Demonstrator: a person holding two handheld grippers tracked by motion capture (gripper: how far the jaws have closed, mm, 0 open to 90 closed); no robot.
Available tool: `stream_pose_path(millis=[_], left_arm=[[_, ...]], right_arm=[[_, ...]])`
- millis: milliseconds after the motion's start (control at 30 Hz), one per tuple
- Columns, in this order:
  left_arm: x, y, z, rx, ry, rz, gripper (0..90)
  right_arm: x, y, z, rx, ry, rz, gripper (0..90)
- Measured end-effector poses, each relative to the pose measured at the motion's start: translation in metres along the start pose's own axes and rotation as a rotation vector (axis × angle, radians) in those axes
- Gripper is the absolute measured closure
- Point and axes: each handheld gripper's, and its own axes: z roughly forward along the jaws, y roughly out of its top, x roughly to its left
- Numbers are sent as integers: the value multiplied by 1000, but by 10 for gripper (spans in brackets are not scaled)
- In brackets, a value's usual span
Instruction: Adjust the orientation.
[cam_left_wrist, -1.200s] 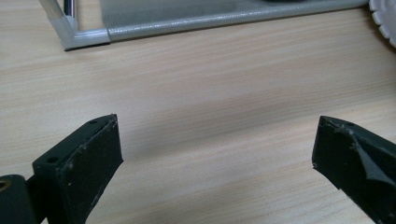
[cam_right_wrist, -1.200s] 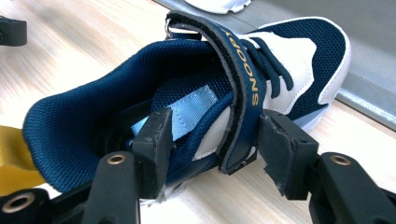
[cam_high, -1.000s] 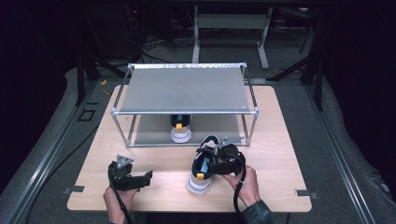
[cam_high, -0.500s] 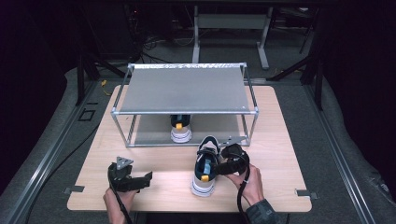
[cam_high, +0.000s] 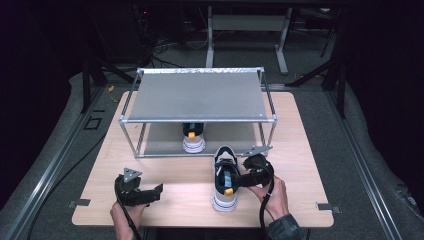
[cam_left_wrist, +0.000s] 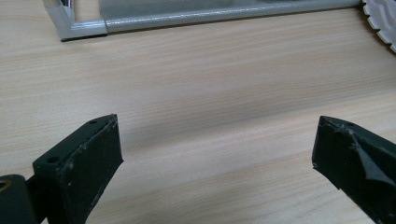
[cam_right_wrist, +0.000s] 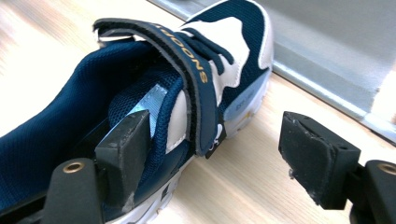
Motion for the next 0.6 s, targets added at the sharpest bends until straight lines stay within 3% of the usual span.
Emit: stream_pose_path(millis=[500, 600], left_arm=[[-1, 0, 0, 0, -11, -1, 15], [-1, 0, 0, -3, -10, -2, 15]], right_arm=[[-23, -8, -10, -9, -76, -35, 213], [-26, -9, -11, -13, -74, -39, 215]])
